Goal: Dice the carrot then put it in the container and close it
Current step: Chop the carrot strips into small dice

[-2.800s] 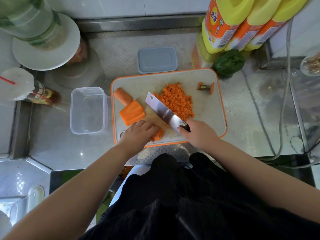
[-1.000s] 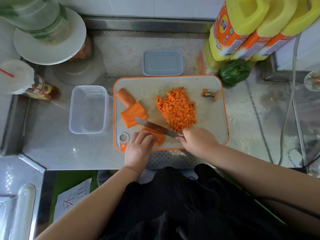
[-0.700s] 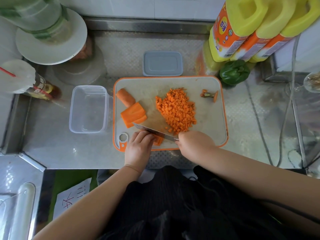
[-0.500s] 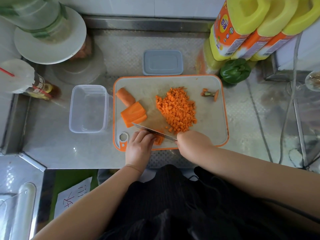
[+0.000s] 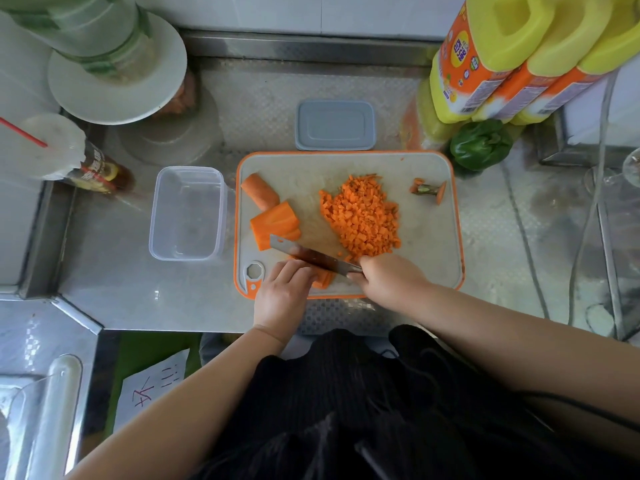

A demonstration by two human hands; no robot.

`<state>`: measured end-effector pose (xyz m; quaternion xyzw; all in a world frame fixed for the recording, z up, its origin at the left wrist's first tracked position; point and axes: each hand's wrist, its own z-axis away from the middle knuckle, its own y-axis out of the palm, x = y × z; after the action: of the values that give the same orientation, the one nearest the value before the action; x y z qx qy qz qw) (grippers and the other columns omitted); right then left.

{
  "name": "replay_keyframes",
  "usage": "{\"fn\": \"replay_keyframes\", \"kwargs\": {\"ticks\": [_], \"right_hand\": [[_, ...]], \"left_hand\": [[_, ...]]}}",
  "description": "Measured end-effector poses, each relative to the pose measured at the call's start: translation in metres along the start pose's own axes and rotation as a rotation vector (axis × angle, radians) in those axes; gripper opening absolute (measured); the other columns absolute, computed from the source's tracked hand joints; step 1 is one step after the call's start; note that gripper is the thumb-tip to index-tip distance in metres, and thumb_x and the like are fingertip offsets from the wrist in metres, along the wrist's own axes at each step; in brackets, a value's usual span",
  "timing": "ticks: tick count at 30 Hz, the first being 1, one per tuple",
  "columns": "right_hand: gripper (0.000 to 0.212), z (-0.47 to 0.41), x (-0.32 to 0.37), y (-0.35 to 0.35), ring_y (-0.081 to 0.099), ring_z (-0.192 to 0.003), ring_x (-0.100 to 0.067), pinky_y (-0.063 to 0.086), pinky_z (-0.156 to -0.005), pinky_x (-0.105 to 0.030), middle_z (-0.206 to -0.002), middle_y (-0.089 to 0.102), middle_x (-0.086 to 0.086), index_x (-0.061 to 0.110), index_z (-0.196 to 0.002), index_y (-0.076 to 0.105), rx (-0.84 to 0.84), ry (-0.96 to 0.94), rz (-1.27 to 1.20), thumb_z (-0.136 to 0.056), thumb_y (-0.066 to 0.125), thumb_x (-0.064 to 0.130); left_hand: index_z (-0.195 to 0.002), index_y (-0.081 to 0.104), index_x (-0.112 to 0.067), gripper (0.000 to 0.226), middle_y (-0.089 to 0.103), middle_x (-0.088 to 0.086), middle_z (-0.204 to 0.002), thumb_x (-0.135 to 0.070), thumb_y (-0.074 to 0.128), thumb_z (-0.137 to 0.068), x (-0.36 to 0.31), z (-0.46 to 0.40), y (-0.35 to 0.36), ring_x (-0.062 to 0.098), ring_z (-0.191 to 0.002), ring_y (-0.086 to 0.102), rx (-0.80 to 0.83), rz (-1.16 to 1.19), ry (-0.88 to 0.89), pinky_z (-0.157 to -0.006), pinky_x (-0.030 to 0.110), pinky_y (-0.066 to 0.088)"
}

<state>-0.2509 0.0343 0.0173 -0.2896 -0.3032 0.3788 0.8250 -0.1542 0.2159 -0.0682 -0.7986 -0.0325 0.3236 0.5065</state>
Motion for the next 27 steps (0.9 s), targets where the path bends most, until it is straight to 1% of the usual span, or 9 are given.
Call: {"fn": "replay_keyframes", "kwargs": {"ticks": [4, 7, 9, 12, 15, 19, 23, 25, 27], "right_hand": [[0.029, 0.017, 0.010, 0.002, 0.039, -0.052, -0.017, 0.027, -0.045, -0.030, -0.061, 0.038, 0.003, 0.015, -0.080, 0.040, -0.112, -0.018, 0.051, -0.102, 0.040, 0.035], [0.020, 0.022, 0.013, 0.006, 0.043, -0.056, -0.018, 0.035, -0.049, -0.030, -0.063, 0.038, 0.004, 0.015, -0.085, 0.047, -0.099, 0.001, 0.105, -0.101, 0.042, 0.027], [0.016, 0.021, 0.015, 0.006, 0.042, -0.056, -0.018, 0.032, -0.049, -0.029, -0.064, 0.038, 0.003, 0.015, -0.085, 0.047, -0.082, 0.031, 0.125, -0.100, 0.045, 0.020], [0.020, 0.015, 0.020, 0.003, 0.040, -0.057, -0.017, 0.028, -0.047, -0.029, -0.066, 0.040, 0.001, 0.015, -0.079, 0.041, -0.038, 0.064, 0.149, -0.097, 0.048, 0.009], [0.018, 0.009, 0.026, 0.000, 0.048, -0.066, -0.022, 0.033, -0.051, -0.031, -0.068, 0.042, -0.001, 0.013, -0.081, 0.046, 0.015, 0.081, 0.153, -0.093, 0.049, -0.001], [0.023, 0.002, 0.032, 0.002, 0.049, -0.070, -0.024, 0.039, -0.058, -0.034, -0.067, 0.041, -0.002, 0.010, -0.090, 0.056, 0.017, 0.064, 0.164, -0.086, 0.047, -0.011], [0.019, -0.002, 0.024, 0.014, 0.051, -0.069, -0.026, 0.040, -0.058, -0.035, -0.066, 0.040, -0.001, 0.004, -0.102, 0.056, 0.005, 0.034, 0.104, -0.092, 0.042, -0.004], [0.016, -0.003, 0.018, 0.018, 0.056, -0.072, -0.028, 0.044, -0.059, -0.037, -0.069, 0.045, -0.002, 0.005, -0.105, 0.055, -0.016, 0.017, 0.067, -0.099, 0.042, 0.011], [0.025, -0.005, 0.014, 0.014, 0.059, -0.077, -0.030, 0.049, -0.064, -0.039, -0.075, 0.049, -0.003, 0.008, -0.100, 0.054, -0.008, 0.008, 0.029, -0.102, 0.041, 0.029]], "left_hand": [[-0.085, 0.072, -0.008, 0.012, 0.067, 0.005, -0.091, -0.015, 0.063, -0.088, 0.001, 0.001, 0.000, 0.025, -0.087, 0.057, 0.004, -0.002, -0.005, -0.064, 0.040, 0.054], [-0.084, 0.073, -0.008, 0.017, 0.068, 0.005, -0.091, -0.017, 0.060, -0.090, 0.000, 0.001, 0.000, 0.025, -0.087, 0.058, -0.001, 0.012, -0.011, -0.063, 0.039, 0.055], [-0.083, 0.073, -0.007, 0.018, 0.068, 0.005, -0.090, -0.017, 0.060, -0.090, 0.000, 0.001, 0.000, 0.024, -0.087, 0.056, -0.016, 0.016, -0.007, -0.063, 0.039, 0.055], [-0.083, 0.072, -0.007, 0.015, 0.068, 0.005, -0.090, -0.014, 0.061, -0.090, 0.001, 0.001, 0.002, 0.024, -0.087, 0.056, -0.028, 0.011, -0.007, -0.063, 0.039, 0.055], [-0.084, 0.073, -0.007, 0.018, 0.068, 0.005, -0.092, -0.016, 0.059, -0.091, 0.001, 0.001, 0.003, 0.023, -0.088, 0.055, -0.031, 0.022, -0.009, -0.065, 0.038, 0.055], [-0.086, 0.074, -0.007, 0.019, 0.069, 0.005, -0.091, -0.017, 0.059, -0.092, 0.001, 0.001, 0.004, 0.022, -0.087, 0.056, -0.038, 0.021, 0.000, -0.067, 0.038, 0.054], [-0.086, 0.073, -0.008, 0.013, 0.067, 0.004, -0.089, -0.014, 0.062, -0.090, 0.002, 0.000, 0.004, 0.025, -0.083, 0.058, -0.030, 0.014, 0.004, -0.062, 0.040, 0.054], [-0.086, 0.072, -0.009, 0.009, 0.067, 0.004, -0.090, -0.010, 0.064, -0.088, 0.003, 0.001, 0.004, 0.025, -0.085, 0.058, -0.014, 0.003, 0.007, -0.062, 0.040, 0.054], [-0.089, 0.072, -0.010, 0.010, 0.067, 0.004, -0.093, -0.007, 0.063, -0.085, 0.004, 0.002, 0.004, 0.025, -0.089, 0.056, 0.009, -0.007, 0.016, -0.066, 0.039, 0.054]]}}
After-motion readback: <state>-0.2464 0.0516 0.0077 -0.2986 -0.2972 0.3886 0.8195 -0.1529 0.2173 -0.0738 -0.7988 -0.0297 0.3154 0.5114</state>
